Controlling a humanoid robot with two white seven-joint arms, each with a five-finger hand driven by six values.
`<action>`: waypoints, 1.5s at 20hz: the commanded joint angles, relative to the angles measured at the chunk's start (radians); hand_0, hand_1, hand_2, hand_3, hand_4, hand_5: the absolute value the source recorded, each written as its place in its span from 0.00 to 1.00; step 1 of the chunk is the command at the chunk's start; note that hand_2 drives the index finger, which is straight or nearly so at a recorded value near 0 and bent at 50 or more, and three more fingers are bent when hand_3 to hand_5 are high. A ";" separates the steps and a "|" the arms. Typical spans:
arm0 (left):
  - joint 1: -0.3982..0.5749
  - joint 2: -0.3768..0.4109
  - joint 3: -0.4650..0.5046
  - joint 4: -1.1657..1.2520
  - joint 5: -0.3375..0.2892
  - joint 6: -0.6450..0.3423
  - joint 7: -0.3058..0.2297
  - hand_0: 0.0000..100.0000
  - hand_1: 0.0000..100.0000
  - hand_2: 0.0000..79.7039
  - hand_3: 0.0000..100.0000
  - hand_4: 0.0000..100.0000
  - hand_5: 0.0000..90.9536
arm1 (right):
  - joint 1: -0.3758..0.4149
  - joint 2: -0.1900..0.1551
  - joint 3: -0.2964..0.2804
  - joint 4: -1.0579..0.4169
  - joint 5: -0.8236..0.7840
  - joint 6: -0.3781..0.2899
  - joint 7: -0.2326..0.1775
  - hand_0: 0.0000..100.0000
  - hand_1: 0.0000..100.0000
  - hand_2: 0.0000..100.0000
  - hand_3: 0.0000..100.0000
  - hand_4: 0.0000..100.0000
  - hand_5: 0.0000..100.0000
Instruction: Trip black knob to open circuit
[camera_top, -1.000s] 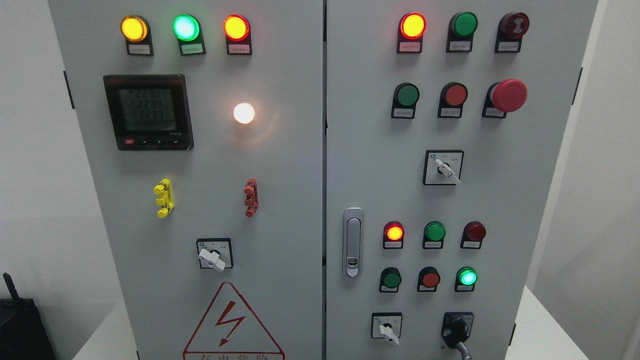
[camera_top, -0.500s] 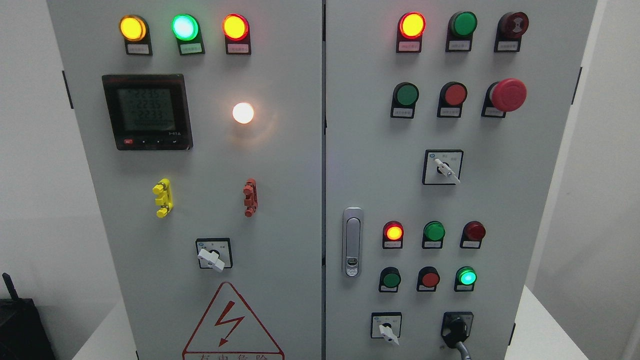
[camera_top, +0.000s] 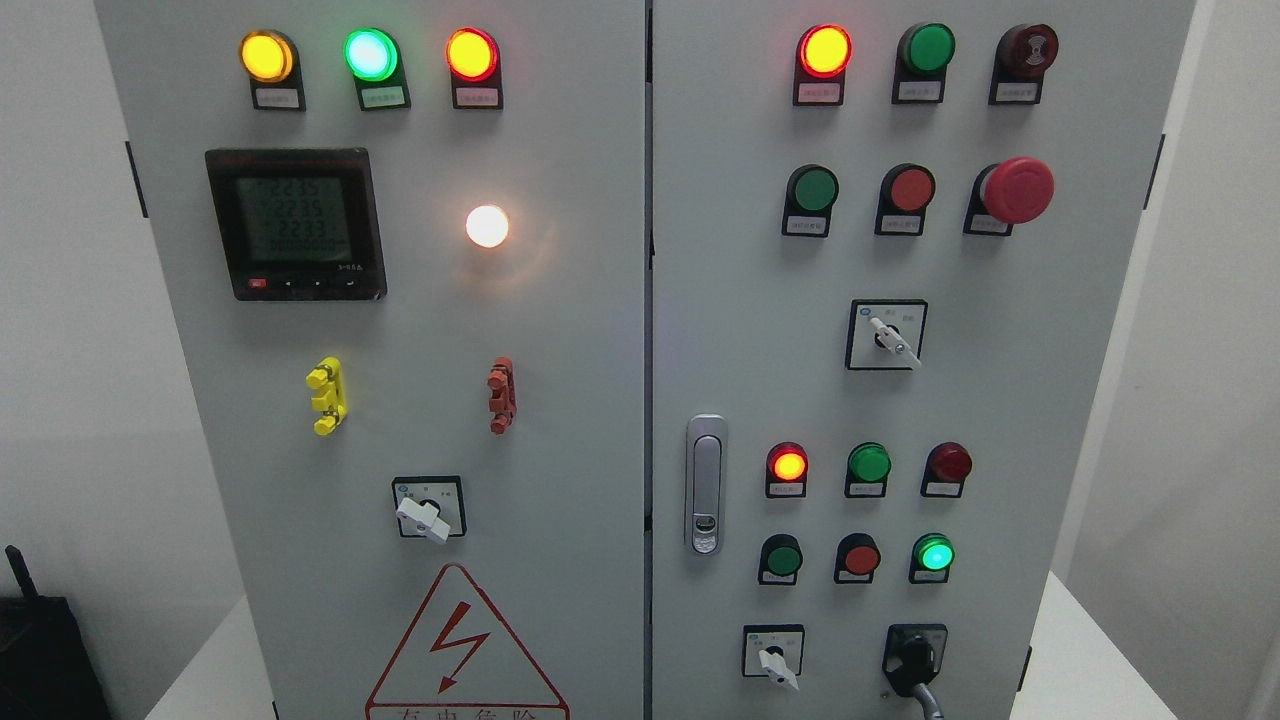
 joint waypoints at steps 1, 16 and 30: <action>0.000 0.000 -0.001 -0.016 0.000 0.000 0.000 0.12 0.39 0.00 0.00 0.00 0.00 | 0.007 -0.008 -0.009 0.001 -0.001 -0.004 0.001 0.00 0.00 0.00 1.00 1.00 1.00; 0.000 0.000 0.001 -0.016 0.000 0.000 0.000 0.12 0.39 0.00 0.00 0.00 0.00 | 0.013 -0.043 -0.029 0.012 -0.004 -0.006 -0.001 0.00 0.00 0.00 1.00 1.00 1.00; 0.000 0.000 -0.001 -0.016 0.000 0.000 0.000 0.12 0.39 0.00 0.00 0.00 0.00 | 0.013 -0.062 -0.046 0.017 -0.016 -0.006 -0.004 0.00 0.00 0.00 1.00 1.00 1.00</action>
